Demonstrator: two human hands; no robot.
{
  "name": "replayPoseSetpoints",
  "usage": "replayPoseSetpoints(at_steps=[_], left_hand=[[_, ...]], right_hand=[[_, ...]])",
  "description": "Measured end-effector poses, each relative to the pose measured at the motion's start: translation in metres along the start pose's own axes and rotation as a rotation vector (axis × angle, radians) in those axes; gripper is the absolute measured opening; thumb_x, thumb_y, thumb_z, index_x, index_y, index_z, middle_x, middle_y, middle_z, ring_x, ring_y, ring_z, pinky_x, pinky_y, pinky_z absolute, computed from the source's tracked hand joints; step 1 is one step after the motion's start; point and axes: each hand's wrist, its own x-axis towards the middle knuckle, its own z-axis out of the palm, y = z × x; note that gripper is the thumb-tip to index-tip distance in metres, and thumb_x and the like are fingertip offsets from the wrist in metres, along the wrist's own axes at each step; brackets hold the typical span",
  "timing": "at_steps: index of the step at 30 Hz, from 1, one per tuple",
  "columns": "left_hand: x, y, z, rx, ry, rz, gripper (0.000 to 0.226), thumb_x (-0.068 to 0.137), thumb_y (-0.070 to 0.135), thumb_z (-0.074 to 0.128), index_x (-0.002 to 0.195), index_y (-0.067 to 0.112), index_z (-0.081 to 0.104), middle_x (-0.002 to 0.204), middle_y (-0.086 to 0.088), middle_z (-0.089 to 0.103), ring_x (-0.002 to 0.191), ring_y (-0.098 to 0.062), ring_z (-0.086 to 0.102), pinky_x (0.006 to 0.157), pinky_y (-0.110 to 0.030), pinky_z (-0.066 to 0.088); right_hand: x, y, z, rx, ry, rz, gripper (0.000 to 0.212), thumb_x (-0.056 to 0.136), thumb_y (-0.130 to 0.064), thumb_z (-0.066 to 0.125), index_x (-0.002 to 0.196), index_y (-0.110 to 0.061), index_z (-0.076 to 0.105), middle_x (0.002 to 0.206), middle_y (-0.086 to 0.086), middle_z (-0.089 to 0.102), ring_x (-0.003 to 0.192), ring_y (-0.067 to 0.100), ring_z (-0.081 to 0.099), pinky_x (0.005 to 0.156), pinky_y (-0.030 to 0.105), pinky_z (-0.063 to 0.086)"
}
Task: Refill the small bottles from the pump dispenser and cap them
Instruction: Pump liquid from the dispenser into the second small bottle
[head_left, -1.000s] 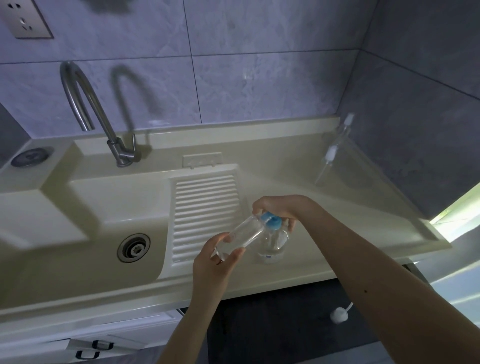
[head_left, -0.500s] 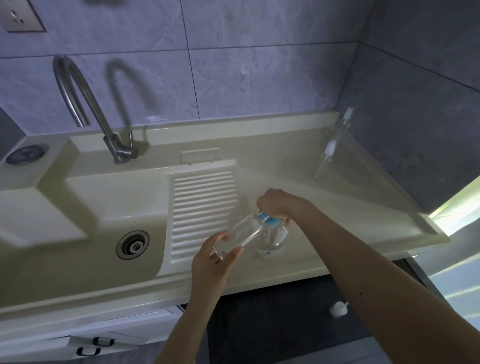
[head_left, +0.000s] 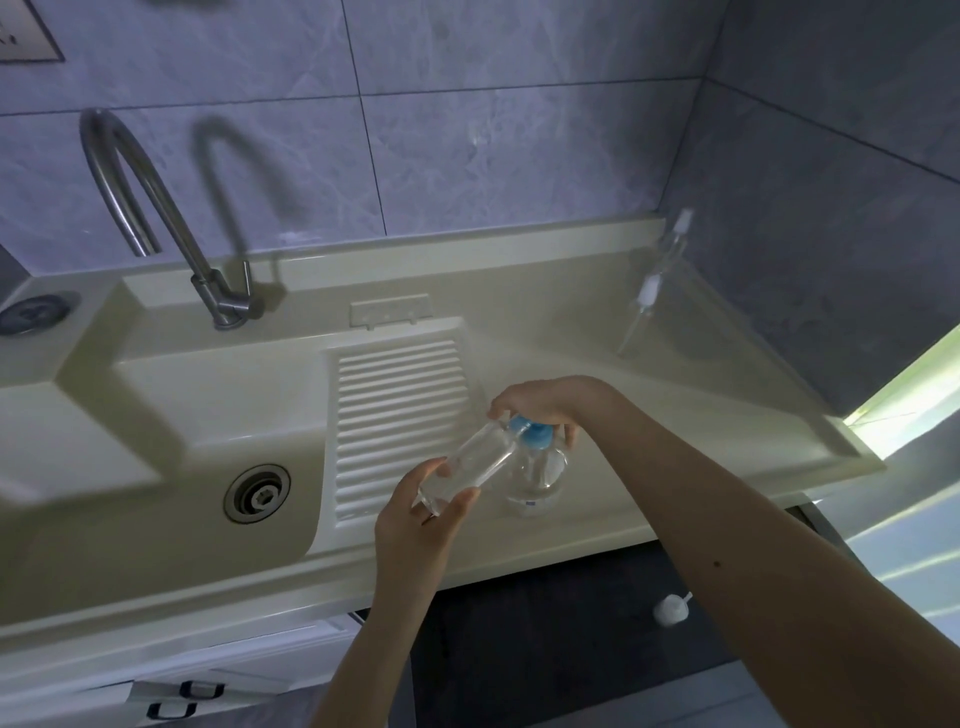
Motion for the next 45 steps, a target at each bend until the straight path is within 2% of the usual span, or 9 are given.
replayPoseSetpoints(at_steps=[8, 11, 15, 19, 22, 29, 33, 38, 45], left_hand=[[-0.003, -0.004, 0.004, -0.006, 0.026, -0.028, 0.023, 0.077, 0.015, 0.075, 0.098, 0.018, 0.065, 0.084, 0.0, 0.068, 0.069, -0.021, 0.064, 0.05, -0.013, 0.044], [-0.001, -0.007, 0.003, 0.003, 0.01, -0.029, 0.024, 0.078, 0.019, 0.076, 0.099, 0.021, 0.066, 0.087, 0.0, 0.069, 0.071, -0.021, 0.064, 0.056, -0.022, 0.049], [-0.002, -0.007, 0.002, 0.012, 0.006, -0.031, 0.023, 0.076, 0.026, 0.077, 0.096, 0.027, 0.065, 0.084, -0.002, 0.069, 0.073, -0.031, 0.065, 0.061, -0.033, 0.052], [0.001, 0.0, 0.001, 0.024, 0.009, -0.021, 0.024, 0.078, 0.018, 0.075, 0.098, 0.027, 0.065, 0.089, 0.002, 0.068, 0.068, -0.014, 0.063, 0.055, -0.015, 0.046], [0.001, 0.002, 0.001, 0.017, 0.004, -0.02, 0.027, 0.078, 0.017, 0.075, 0.102, 0.022, 0.066, 0.096, 0.005, 0.068, 0.071, -0.01, 0.064, 0.056, -0.01, 0.047], [0.001, 0.0, 0.001, 0.027, 0.006, 0.006, 0.026, 0.078, 0.017, 0.075, 0.102, 0.02, 0.066, 0.096, 0.005, 0.069, 0.07, -0.01, 0.065, 0.057, -0.013, 0.048], [-0.001, -0.005, 0.002, 0.056, 0.009, 0.008, 0.022, 0.077, 0.025, 0.076, 0.097, 0.024, 0.065, 0.088, 0.004, 0.068, 0.069, -0.021, 0.062, 0.055, -0.018, 0.046], [-0.001, -0.01, 0.002, 0.056, 0.006, 0.029, 0.043, 0.064, 0.055, 0.065, 0.097, 0.028, 0.065, 0.092, 0.008, 0.067, 0.071, -0.027, 0.065, 0.062, -0.028, 0.051], [0.003, -0.007, 0.0, 0.075, 0.0, 0.022, 0.021, 0.078, 0.025, 0.076, 0.096, 0.025, 0.065, 0.091, 0.006, 0.067, 0.072, -0.028, 0.065, 0.057, -0.018, 0.048]], right_hand=[[-0.002, 0.004, 0.005, -0.254, 0.203, -0.139, 0.028, 0.093, -0.016, 0.038, 0.106, -0.008, 0.061, 0.111, 0.01, 0.053, 0.072, 0.018, 0.05, 0.059, 0.028, 0.041], [0.002, 0.004, 0.005, -0.186, 0.233, -0.108, 0.017, 0.09, -0.021, 0.041, 0.089, -0.012, 0.056, 0.099, 0.008, 0.053, 0.068, 0.018, 0.049, 0.07, 0.034, 0.044], [-0.006, 0.001, 0.005, -0.111, 0.166, -0.076, 0.029, 0.094, -0.032, 0.043, 0.113, -0.012, 0.055, 0.117, 0.009, 0.055, 0.072, 0.02, 0.051, 0.078, 0.035, 0.044], [-0.011, -0.001, -0.002, 0.069, -0.025, 0.005, 0.067, 0.092, -0.057, 0.045, 0.147, -0.021, 0.032, 0.148, 0.009, 0.036, 0.127, 0.039, 0.043, 0.102, 0.05, 0.036], [-0.014, -0.001, -0.003, 0.102, -0.048, 0.008, 0.072, 0.092, -0.058, 0.045, 0.15, -0.02, 0.027, 0.153, 0.008, 0.031, 0.135, 0.04, 0.035, 0.107, 0.052, 0.03], [-0.009, 0.0, 0.0, -0.036, 0.106, -0.064, 0.029, 0.093, -0.03, 0.044, 0.116, -0.013, 0.051, 0.108, 0.01, 0.052, 0.074, 0.023, 0.052, 0.079, 0.041, 0.047], [-0.007, 0.002, 0.003, -0.089, 0.179, -0.083, 0.02, 0.09, -0.024, 0.043, 0.093, -0.009, 0.056, 0.094, 0.007, 0.054, 0.07, 0.021, 0.052, 0.072, 0.033, 0.045], [-0.002, 0.004, 0.007, -0.073, 0.255, -0.094, 0.024, 0.088, -0.025, 0.044, 0.099, -0.008, 0.056, 0.091, 0.007, 0.055, 0.067, 0.021, 0.052, 0.071, 0.033, 0.047], [-0.006, 0.001, 0.002, -0.019, 0.131, -0.067, 0.04, 0.091, -0.039, 0.047, 0.121, -0.013, 0.053, 0.118, 0.001, 0.055, 0.085, 0.024, 0.055, 0.077, 0.037, 0.045]])
